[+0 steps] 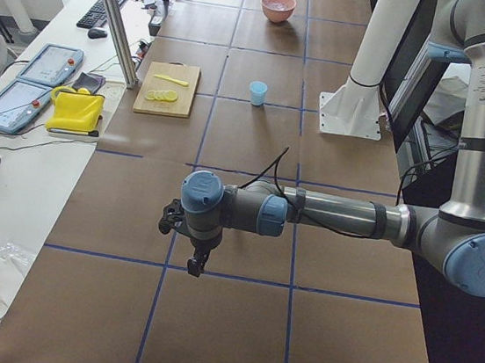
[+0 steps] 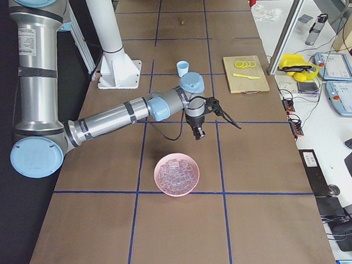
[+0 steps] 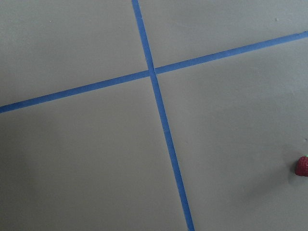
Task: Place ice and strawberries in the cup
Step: 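Carry the ice cube with the right gripper over the blue cup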
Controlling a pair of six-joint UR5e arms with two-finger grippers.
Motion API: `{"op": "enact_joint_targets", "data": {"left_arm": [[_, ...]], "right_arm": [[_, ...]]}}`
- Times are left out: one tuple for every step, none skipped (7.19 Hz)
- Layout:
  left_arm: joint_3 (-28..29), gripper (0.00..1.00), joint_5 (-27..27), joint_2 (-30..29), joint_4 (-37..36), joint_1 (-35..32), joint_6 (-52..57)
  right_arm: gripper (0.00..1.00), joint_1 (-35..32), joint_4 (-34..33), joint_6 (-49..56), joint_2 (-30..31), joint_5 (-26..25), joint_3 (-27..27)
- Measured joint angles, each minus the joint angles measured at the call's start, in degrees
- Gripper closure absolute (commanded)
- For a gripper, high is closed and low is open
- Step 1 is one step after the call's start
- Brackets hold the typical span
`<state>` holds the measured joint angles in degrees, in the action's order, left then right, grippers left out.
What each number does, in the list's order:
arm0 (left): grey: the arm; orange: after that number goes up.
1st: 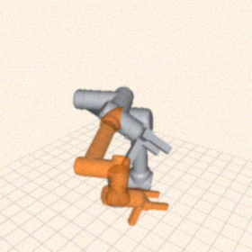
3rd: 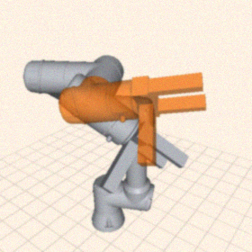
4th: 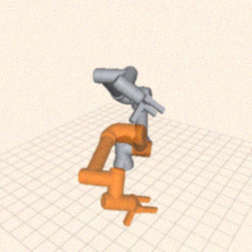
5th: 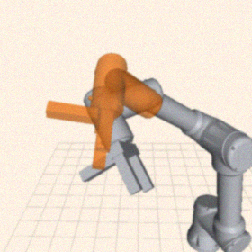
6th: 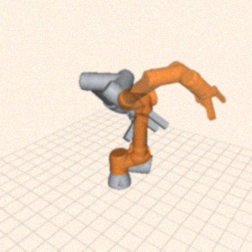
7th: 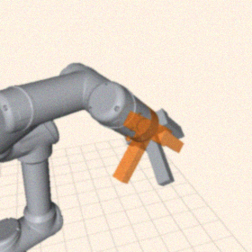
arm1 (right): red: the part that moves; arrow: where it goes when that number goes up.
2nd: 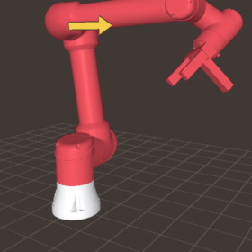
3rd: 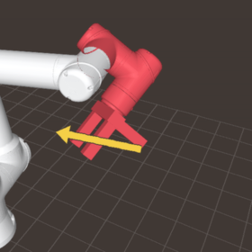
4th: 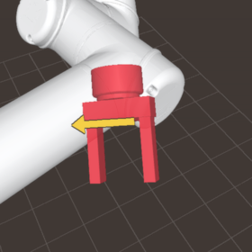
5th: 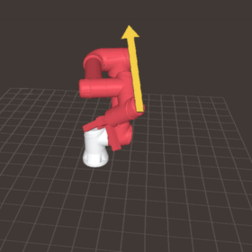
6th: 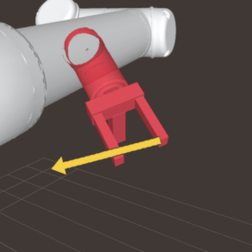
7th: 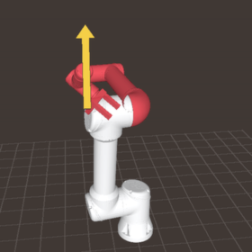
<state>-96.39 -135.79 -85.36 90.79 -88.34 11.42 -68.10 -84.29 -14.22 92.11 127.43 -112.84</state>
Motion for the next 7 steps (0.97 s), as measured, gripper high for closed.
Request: {"op": "enact_joint_targets", "data": {"left_arm": [[0.0,0.00,0.0,-0.1,0.0,0.1,0.0],[0.0,0.00,0.0,-0.2,0.1,0.3,0.0],[0.0,0.00,0.0,-0.3,0.1,0.3,0.0],[0.0,0.00,0.0,-0.4,0.1,0.3,0.0],[0.0,0.00,0.0,-0.4,0.2,0.4,0.0],[0.1,0.00,0.0,-0.4,0.1,0.4,0.0],[0.1,0.00,0.0,-0.4,0.1,0.4,0.0]], "right_arm": [[0.98,3.6,-2.5,-6.4,-5.1,0.0,-0.1],[0.98,7.7,-6.7,-12.4,-11.4,-0.4,-0.1],[0.99,11.9,-11.6,-18.0,-17.8,-1.4,0.0],[1.00,16.2,-16.0,-25.0,-23.8,-3.3,0.1],[1.00,21.0,-18.6,-33.4,-28.7,-6.2,0.3],[1.00,25.4,-19.6,-41.2,-33.2,-9.2,1.4],[1.00,29.3,-19.9,-47.6,-38.2,-12.3,4.3]]}}
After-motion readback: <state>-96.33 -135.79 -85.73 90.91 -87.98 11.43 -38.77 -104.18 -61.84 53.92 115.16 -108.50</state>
